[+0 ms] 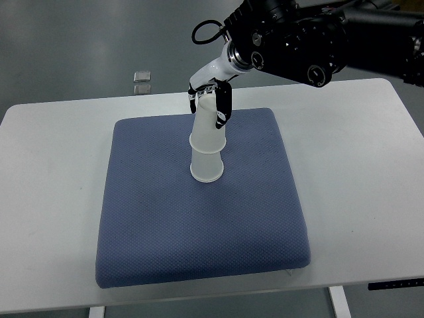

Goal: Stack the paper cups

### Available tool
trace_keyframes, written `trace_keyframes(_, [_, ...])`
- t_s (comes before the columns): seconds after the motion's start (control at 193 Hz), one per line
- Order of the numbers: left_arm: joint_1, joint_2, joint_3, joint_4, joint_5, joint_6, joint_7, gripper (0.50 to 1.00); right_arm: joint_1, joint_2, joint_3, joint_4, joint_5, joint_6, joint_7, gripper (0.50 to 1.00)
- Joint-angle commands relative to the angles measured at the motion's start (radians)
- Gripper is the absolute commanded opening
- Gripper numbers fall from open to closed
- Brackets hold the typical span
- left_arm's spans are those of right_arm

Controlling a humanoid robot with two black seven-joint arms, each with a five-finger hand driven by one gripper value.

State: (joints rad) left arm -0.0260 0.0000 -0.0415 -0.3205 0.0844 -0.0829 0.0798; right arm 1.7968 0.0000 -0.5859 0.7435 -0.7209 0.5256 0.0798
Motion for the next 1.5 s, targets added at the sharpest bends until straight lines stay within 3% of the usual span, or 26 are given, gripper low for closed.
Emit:
trace_keyframes(0.0, [0.000,0.000,0.000,0.000,0.000,0.000,0.000,1.000,-0.010,0.000,0.000,-0.006,0.000,-0.004,0.000,0.782])
trace_keyframes(0.745, [0.001,0.000,0.000,0.005,0.000,0.000,0.000,1.000,-0.063,0.000,-0.002,-0.030,-0.003,-0.006,0.000,0.836])
trace_keyframes(0.91, [0.001,0.000,0.002,0.006,0.000,0.000,0.000,1.000,-0.068,0.000,0.017,-0.078,0.000,-0.004,0.005,0.852])
trace_keyframes(1.225, [0.001,0.000,0.002,0.008,-0.002,0.000,0.000,1.000,-0.149,0.000,0.290,-0.214,0.107,-0.007,0.012,0.864])
trace_keyframes(1.494, [0.001,0.000,0.002,0.006,-0.002,-0.001,0.000,1.000,-0.393,-0.112,0.676,-0.335,0.273,-0.068,0.015,0.895])
